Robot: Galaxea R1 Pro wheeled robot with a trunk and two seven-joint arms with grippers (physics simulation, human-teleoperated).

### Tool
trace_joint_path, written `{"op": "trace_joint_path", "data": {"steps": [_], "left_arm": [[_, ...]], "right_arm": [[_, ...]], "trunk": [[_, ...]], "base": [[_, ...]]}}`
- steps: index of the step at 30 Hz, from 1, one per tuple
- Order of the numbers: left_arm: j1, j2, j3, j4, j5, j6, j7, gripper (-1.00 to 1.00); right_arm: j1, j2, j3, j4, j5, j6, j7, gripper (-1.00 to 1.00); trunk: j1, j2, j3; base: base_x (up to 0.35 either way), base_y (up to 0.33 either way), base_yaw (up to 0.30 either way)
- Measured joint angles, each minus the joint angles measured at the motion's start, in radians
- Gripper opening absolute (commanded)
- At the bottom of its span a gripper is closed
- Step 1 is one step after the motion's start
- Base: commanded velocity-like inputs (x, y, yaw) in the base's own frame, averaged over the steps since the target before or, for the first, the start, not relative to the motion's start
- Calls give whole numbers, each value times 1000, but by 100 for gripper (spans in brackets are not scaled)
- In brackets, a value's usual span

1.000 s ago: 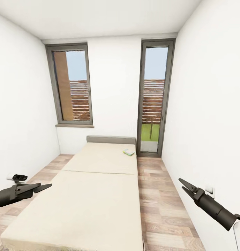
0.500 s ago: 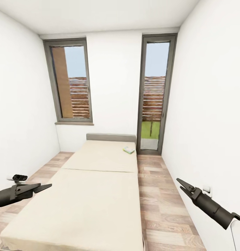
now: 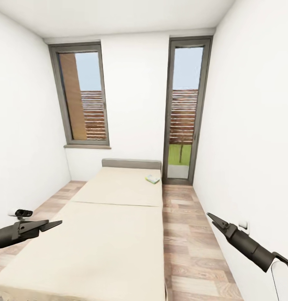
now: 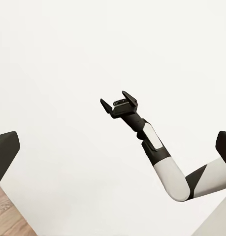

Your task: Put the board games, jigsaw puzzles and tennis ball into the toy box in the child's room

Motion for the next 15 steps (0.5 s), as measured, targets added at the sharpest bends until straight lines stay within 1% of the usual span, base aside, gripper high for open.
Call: {"op": "trace_joint_path", "data": {"steps": [7, 15], "left_arm": [[0, 0, 0, 1, 0, 0, 0, 100], [0, 0, 0, 1, 0, 0, 0, 100]], "right_arm": [[0, 0, 24, 0, 1, -14, 0, 100], [0, 1, 33, -1, 2, -17, 0, 100]], "trunk": [[0, 0, 0], [0, 0, 0]], "base": [[25, -116, 237], [21, -245, 283]]}}
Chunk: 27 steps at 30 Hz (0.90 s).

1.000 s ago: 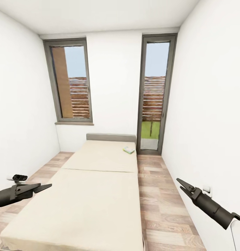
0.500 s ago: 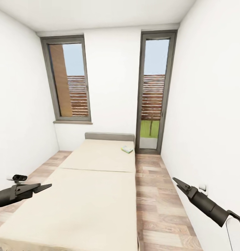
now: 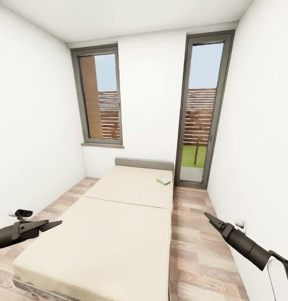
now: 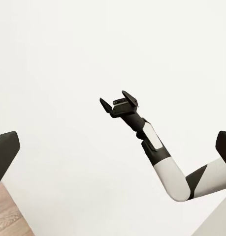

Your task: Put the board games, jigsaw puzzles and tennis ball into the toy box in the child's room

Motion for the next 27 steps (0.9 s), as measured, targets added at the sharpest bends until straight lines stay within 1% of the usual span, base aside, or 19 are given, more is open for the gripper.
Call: {"op": "trace_joint_path", "data": {"steps": [3, 7, 27], "left_arm": [[0, 0, 0, 0, 0, 0, 0, 100], [0, 0, 0, 0, 0, 0, 0, 100], [0, 0, 0, 0, 0, 1, 0, 100]], "right_arm": [[0, 0, 5, 0, 0, 0, 0, 100], [0, -1, 11, 0, 0, 0, 0, 100], [0, 1, 15, 0, 0, -2, 0, 100]], "trunk": [[0, 0, 0], [0, 0, 0], [0, 0, 0]], "base": [[5, -224, 290], [2, -96, 291], [0, -1, 291]]}}
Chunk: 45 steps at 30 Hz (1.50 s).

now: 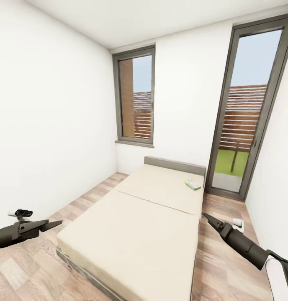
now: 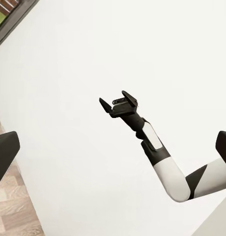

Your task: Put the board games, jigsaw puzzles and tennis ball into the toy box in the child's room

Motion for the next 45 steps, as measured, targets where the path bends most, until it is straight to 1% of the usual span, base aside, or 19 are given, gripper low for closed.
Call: {"op": "trace_joint_path", "data": {"steps": [7, 20, 30, 45], "left_arm": [[0, 0, 0, 0, 0, -1, 0, 100], [0, 0, 0, 0, 0, -1, 0, 100], [0, 0, 0, 0, 0, -1, 0, 100], [0, 0, 0, 0, 0, -1, 0, 100]], "right_arm": [[0, 1, 0, 0, 0, 0, 0, 100], [0, 5, 0, -2, 0, 0, 0, 100], [0, 6, 0, -2, 0, 0, 1, 100], [0, 8, 0, -2, 0, 0, 0, 100]], "trunk": [[0, 0, 0], [0, 0, 0], [0, 0, 0], [0, 0, 0]], "base": [[0, 77, 291], [0, 9, 291], [-12, -152, 291], [-12, -19, 291]]}}
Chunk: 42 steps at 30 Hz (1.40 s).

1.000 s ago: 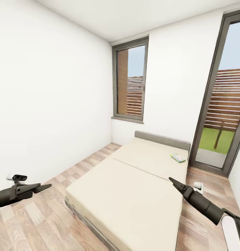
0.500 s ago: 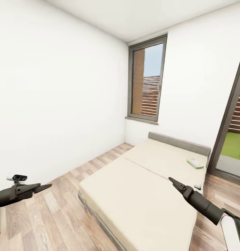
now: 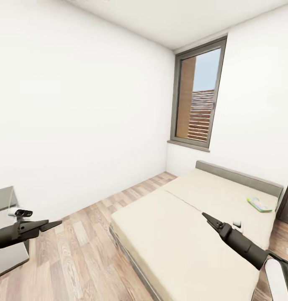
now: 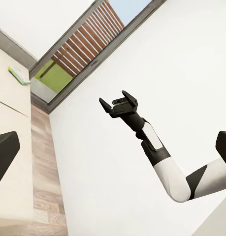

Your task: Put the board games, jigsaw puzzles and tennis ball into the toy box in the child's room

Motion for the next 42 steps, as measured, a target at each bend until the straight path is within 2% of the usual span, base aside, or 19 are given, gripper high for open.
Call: {"op": "trace_joint_path", "data": {"steps": [21, 42], "left_arm": [[0, 0, -1, 0, 1, 0, 0, 100], [0, 0, -2, 0, 1, 0, 0, 100]], "right_arm": [[0, 2, 1, -1, 1, 0, 1, 100], [0, 2, 1, -2, 1, 0, 1, 100]], "trunk": [[0, 0, 0], [0, 0, 0]], "base": [[-170, -65, 291], [-47, -50, 291]]}}
